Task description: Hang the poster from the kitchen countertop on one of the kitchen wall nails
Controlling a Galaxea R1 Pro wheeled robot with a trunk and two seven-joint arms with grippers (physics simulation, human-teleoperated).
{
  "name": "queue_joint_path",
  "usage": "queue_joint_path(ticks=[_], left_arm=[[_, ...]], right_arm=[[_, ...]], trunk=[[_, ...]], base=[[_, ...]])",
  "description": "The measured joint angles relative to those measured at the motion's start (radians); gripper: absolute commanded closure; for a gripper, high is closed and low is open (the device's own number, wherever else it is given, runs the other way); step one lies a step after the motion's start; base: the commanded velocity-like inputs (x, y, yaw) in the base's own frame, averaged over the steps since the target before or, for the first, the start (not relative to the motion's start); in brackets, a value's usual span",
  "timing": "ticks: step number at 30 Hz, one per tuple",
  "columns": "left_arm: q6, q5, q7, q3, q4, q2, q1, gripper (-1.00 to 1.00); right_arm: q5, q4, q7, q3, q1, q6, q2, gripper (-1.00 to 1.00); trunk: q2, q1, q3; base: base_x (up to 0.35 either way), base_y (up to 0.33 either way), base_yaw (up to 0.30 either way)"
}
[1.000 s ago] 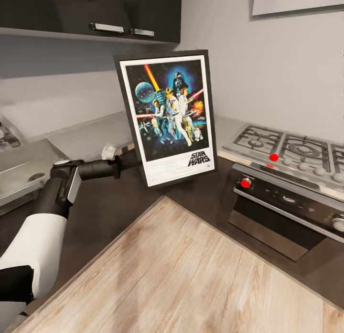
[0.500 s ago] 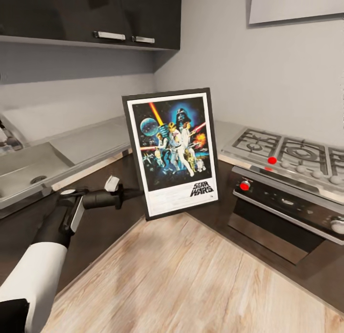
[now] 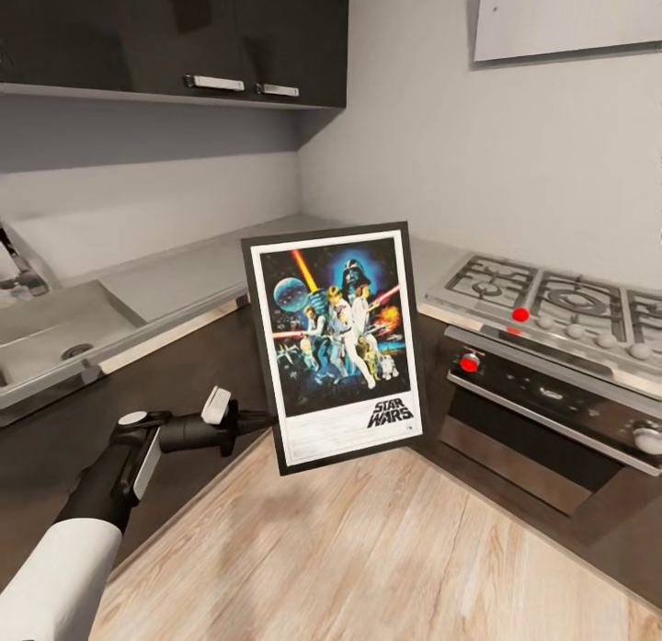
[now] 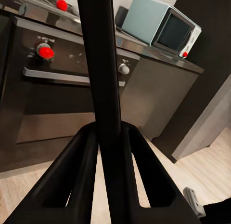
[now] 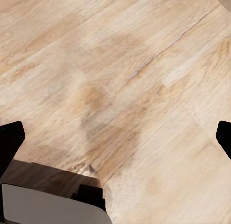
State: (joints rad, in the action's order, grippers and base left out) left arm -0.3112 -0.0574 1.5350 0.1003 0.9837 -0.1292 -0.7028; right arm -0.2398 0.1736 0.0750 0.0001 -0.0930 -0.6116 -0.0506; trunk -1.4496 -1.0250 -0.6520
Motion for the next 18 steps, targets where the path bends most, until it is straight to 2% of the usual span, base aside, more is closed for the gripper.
queue_joint_path(ticks=[18], left_arm=[[0.004,-0.003,0.002,0.001,-0.029,0.000,0.002,1.00]], right_arm=[[0.000,0.000,0.000,0.000,0.000,0.000,0.000,-1.00]], trunk=[[0.000,0.000,0.029]], base=[[0.000,0.000,0.000]])
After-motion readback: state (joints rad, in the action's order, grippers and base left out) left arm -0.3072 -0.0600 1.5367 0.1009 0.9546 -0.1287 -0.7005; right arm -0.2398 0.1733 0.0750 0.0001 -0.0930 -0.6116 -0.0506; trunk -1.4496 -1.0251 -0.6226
